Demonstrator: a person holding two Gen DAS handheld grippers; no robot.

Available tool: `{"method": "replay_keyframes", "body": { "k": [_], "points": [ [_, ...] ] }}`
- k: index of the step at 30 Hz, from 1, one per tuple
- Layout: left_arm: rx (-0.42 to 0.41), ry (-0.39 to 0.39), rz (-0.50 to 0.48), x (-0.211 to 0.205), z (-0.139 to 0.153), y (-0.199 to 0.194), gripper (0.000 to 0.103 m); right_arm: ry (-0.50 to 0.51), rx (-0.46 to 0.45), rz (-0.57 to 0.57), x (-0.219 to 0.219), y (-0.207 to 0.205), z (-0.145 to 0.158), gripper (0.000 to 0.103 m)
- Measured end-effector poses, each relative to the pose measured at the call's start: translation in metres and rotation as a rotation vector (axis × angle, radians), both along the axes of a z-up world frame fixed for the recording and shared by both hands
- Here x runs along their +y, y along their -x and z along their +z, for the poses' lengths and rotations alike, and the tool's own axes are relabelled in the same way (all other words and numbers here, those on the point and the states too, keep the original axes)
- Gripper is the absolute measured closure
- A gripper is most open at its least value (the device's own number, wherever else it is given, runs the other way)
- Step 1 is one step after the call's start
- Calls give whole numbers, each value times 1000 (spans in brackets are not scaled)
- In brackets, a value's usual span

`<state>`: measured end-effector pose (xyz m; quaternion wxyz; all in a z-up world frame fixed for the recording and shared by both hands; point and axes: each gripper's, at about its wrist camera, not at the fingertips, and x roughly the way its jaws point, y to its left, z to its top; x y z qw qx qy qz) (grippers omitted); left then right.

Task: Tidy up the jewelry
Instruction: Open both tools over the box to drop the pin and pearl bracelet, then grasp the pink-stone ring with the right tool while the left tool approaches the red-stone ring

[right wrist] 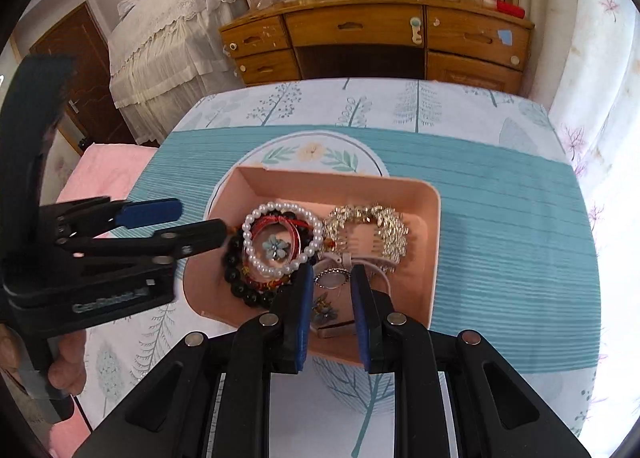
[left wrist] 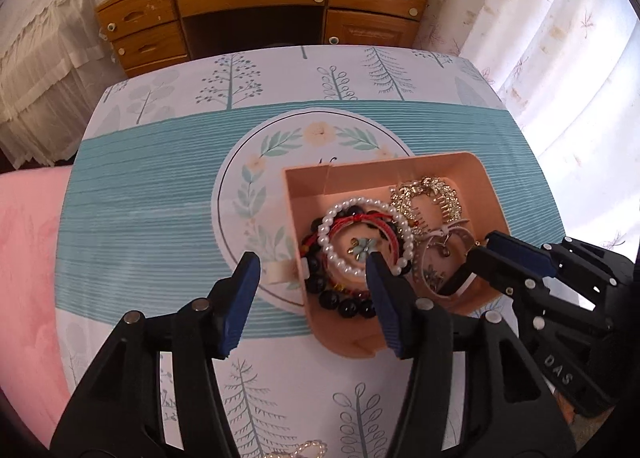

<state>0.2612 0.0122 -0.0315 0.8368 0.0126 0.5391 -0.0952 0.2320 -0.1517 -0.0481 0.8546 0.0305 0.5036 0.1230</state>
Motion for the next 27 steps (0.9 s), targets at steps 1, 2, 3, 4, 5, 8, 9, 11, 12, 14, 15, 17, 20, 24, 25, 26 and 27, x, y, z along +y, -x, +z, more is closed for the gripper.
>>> {"method": "replay_keyframes", "body": {
  "k": [1, 2, 3, 4, 5, 8, 9, 11, 12, 14, 15, 17, 20, 24, 25, 26, 27],
  "points": [
    [2, 4, 4, 3, 1, 2, 51, -8, 10, -3, -1, 0, -1, 83],
    [-1, 8, 6, 7, 2, 7, 51, -15, 14, -7, -3, 0, -1, 83],
    [-4, 8, 7, 9, 4, 9, 51, -21, 16, -12, -5, 1, 0, 83],
    [-7, 4, 10, 12, 5, 13, 51, -33, 17, -15, -6, 1, 0, 83],
    [-8, 1, 16, 15, 7, 17, 51, -40, 17, -17, -8, 2, 2, 81],
    [-16, 12, 26, 23, 15, 26, 51, -43, 9, -29, -10, 7, 9, 78],
    [-24, 7, 29, 26, 18, 30, 51, -43, 2, -27, -10, 9, 12, 78],
    [-35, 10, 32, 33, 25, 39, 51, -42, -8, -28, -11, 16, 20, 78],
    [-41, 11, 31, 36, 28, 44, 51, -44, -19, -21, -10, 21, 25, 78],
    [-50, 0, 30, 41, 33, 54, 51, -30, -43, -7, -7, 32, 34, 78],
    [-53, -5, 29, 44, 36, 60, 51, -23, -51, 1, -5, 38, 38, 78],
    [-52, -4, 29, 49, 39, 70, 51, -25, -57, 12, -4, 48, 43, 78],
    [-51, 4, 28, 57, 44, 87, 51, -27, -65, 23, -1, 68, 51, 78],
    [-53, -9, 22, 61, 47, 110, 51, -20, -73, 45, 3, 95, 57, 78],
    [-51, -8, 19, 61, 47, 116, 51, -14, -71, 50, 4, 104, 57, 78],
    [-53, -3, 12, 60, 48, 124, 51, -13, -70, 54, 5, 110, 57, 78],
    [-55, 2, 8, 59, 48, 131, 51, -13, -68, 61, 5, 118, 57, 78]
  ]
}}
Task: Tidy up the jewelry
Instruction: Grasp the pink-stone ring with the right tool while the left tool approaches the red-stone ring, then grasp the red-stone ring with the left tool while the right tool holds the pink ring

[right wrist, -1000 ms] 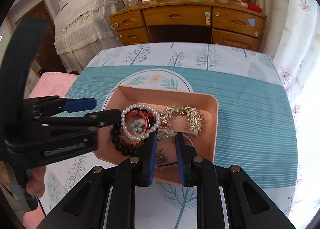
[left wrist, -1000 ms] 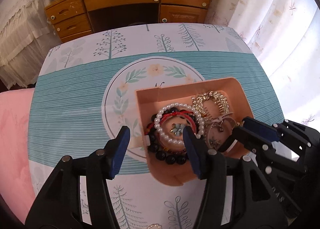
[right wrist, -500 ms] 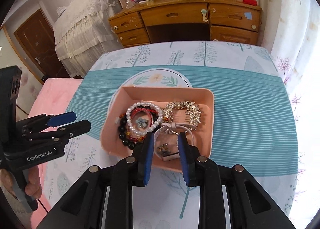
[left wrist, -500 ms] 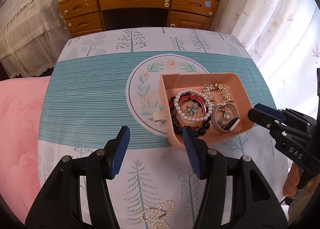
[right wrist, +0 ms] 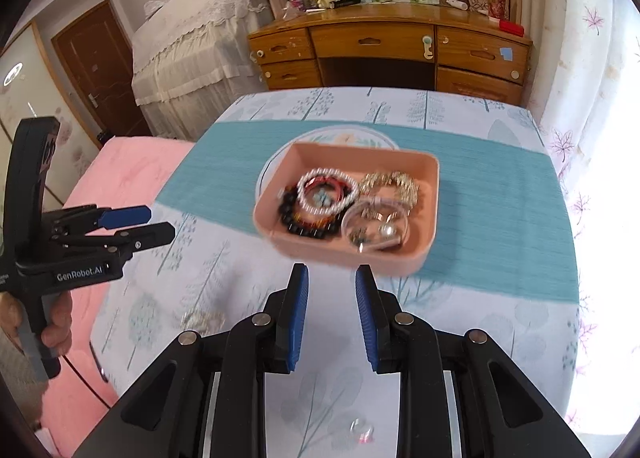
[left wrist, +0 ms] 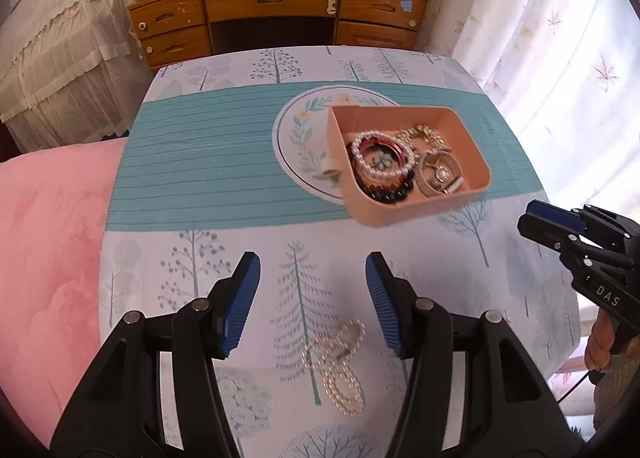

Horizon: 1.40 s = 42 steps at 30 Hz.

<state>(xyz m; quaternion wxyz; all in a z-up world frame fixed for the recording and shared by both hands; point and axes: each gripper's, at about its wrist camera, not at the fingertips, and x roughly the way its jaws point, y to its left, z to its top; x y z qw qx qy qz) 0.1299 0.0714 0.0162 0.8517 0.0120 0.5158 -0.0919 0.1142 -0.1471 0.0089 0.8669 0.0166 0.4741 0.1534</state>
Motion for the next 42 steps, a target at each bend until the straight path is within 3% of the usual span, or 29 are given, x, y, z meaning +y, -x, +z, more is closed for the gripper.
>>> {"method": "replay_keyframes", "body": {
  "k": [11, 18, 23, 30, 35, 42],
  "points": [
    [43, 48, -135, -60, -27, 85, 51, 69, 41, 23, -12, 82, -32, 78],
    [165, 96, -158, -86, -56, 121, 51, 92, 63, 28, -35, 116, -64, 78],
    [287, 162, -92, -86, -77, 130, 51, 109, 59, 65, -38, 134, -86, 78],
    [357, 239, 47, -76, -93, 131, 52, 143, 37, 97, -35, 134, -104, 79],
    [362, 254, 82, -80, -99, 128, 62, 152, -4, 121, -31, 130, -108, 79],
    [343, 213, 99, -94, -101, 120, 76, 213, -45, 141, -23, 126, -110, 93]
  ]
}}
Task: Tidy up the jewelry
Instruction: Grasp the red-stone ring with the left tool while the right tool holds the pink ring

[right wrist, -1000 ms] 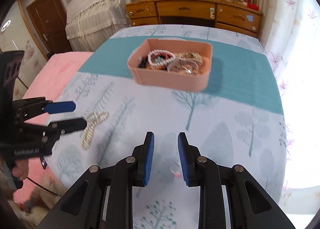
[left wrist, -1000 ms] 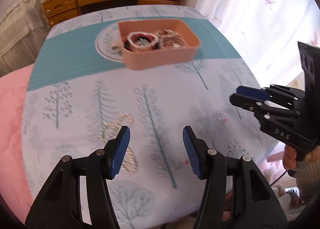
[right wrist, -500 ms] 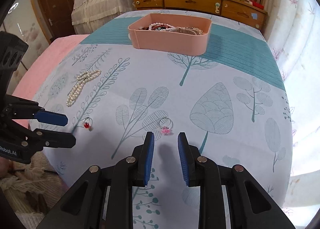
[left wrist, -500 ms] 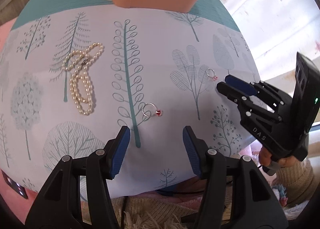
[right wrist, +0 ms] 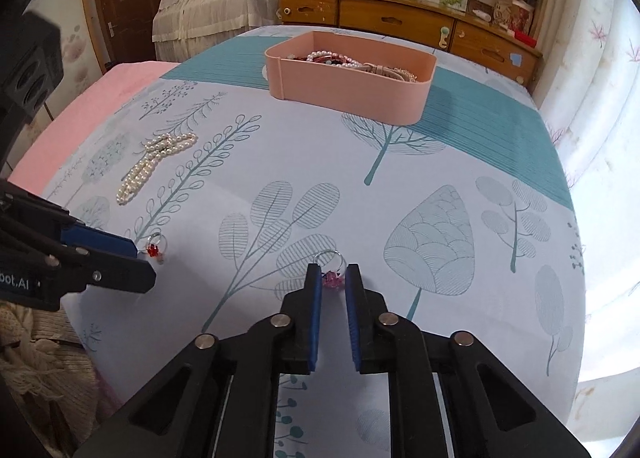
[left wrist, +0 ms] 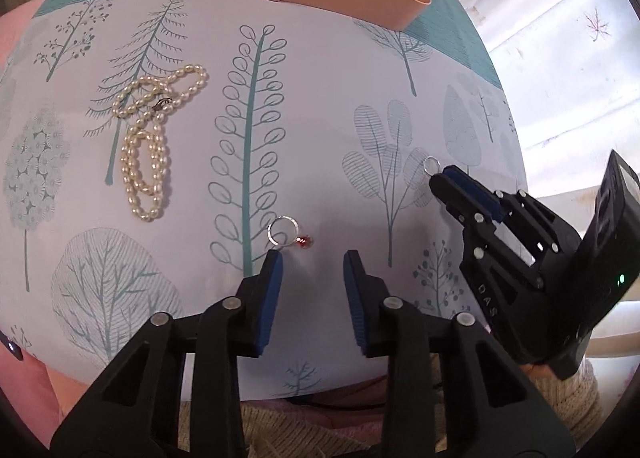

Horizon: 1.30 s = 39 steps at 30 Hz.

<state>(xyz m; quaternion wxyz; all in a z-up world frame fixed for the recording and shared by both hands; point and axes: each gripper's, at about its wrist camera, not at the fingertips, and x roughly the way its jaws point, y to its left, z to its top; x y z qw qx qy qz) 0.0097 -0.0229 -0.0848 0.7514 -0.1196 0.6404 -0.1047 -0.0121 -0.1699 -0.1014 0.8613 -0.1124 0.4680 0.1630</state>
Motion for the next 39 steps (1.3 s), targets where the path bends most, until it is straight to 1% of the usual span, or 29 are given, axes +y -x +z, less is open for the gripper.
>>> {"method": "replay_keyframes", "body": {
  "k": [2, 4, 9, 11, 14, 17, 18, 23, 27, 30, 31, 32, 39],
  "points": [
    [-19, -37, -15, -9, 1, -3, 82, -8, 4, -1, 0, 0, 0, 93],
    [-42, -71, -31, -16, 1, -6, 85, -16, 2, -6, 0, 1, 0, 93],
    [-108, -90, -75, -25, 3, -16, 87, -54, 1, -35, -6, 2, 1, 93],
    [-139, -87, -90, -24, 2, -19, 87, -61, -5, -35, -6, 4, 2, 93],
    [-168, -56, -81, -17, 1, -24, 87, -75, -22, -48, -8, 9, 4, 93],
    [-190, -35, -77, -12, 1, -25, 87, -118, 2, -88, -14, 7, 0, 93],
    [-194, -33, -76, -13, 0, -25, 87, -130, -5, -97, -15, 8, 0, 93],
    [-197, -33, -77, -12, -1, -27, 87, -149, -5, -118, -17, 10, -2, 93],
    [-201, -66, -90, -18, 0, -28, 87, -166, -5, -134, -21, 12, -2, 93],
    [-202, -70, -90, -19, -1, -28, 91, -178, -8, -143, -25, 14, -1, 93],
    [-202, -71, -89, -18, -1, -29, 99, -186, -10, -146, -26, 15, 0, 93],
    [-195, -59, -92, -18, -2, -29, 103, -194, -14, -145, -27, 16, 2, 93],
    [-234, -25, -80, -5, 2, -26, 103, -215, -46, -152, -28, 22, 17, 93]
  ]
}}
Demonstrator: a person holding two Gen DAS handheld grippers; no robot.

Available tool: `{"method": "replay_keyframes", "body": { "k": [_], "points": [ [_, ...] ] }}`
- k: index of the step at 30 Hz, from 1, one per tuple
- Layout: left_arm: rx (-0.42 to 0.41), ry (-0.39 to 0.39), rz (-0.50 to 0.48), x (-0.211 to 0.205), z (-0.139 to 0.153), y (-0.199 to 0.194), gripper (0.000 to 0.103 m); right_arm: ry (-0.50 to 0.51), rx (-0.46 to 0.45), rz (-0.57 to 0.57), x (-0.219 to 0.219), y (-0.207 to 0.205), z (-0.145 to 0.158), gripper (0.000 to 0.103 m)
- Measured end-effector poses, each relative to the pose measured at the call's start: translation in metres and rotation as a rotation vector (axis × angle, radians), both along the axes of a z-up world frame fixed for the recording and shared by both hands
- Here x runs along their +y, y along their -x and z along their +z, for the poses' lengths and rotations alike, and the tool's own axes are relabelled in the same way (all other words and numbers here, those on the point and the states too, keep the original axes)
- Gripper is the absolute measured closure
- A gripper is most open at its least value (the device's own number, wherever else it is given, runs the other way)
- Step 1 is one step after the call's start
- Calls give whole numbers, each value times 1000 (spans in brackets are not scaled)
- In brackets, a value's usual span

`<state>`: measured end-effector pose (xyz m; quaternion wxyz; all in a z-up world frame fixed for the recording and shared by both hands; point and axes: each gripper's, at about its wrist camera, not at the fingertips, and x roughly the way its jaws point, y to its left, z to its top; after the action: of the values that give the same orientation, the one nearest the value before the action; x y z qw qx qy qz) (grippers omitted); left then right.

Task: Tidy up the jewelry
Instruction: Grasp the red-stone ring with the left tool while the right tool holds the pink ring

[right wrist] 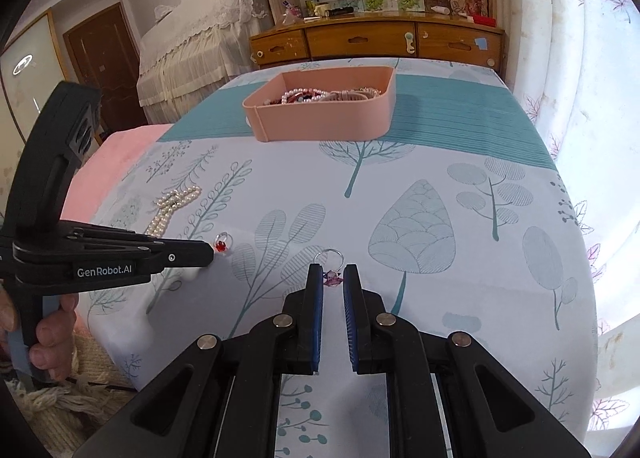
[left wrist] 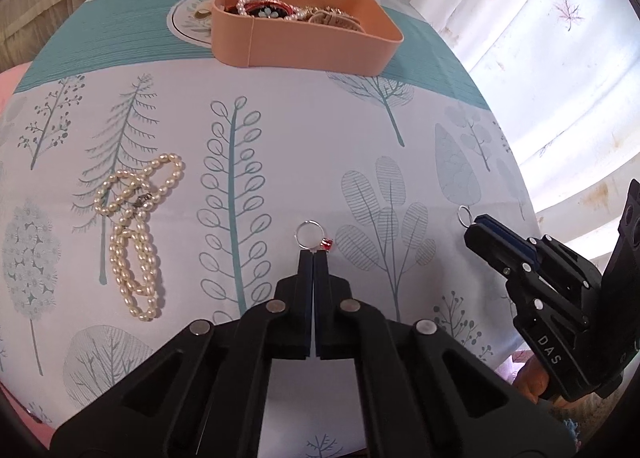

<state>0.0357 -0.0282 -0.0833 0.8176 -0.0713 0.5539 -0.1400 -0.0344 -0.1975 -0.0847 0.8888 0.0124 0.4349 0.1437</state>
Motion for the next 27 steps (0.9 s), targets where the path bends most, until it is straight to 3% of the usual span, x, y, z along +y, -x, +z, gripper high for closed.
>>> {"method": "replay_keyframes", "body": {
  "k": [5, 9, 16, 20, 27],
  "points": [
    [-17, -11, 2, 4, 6, 2, 103, -7, -20, 11, 5, 1, 10, 93],
    [21, -27, -1, 1, 2, 1, 103, -12, -36, 23, 8, 1, 17, 93],
    [93, 38, 9, -4, -3, -4, 103, -7, -19, 27, 10, -4, 12, 93],
    [106, 30, 9, -10, -6, -8, 103, -8, -21, 26, 10, -4, 10, 93],
    [115, 42, 25, -17, -5, -19, 94, -7, -13, 30, 10, -6, 6, 93]
  ]
}}
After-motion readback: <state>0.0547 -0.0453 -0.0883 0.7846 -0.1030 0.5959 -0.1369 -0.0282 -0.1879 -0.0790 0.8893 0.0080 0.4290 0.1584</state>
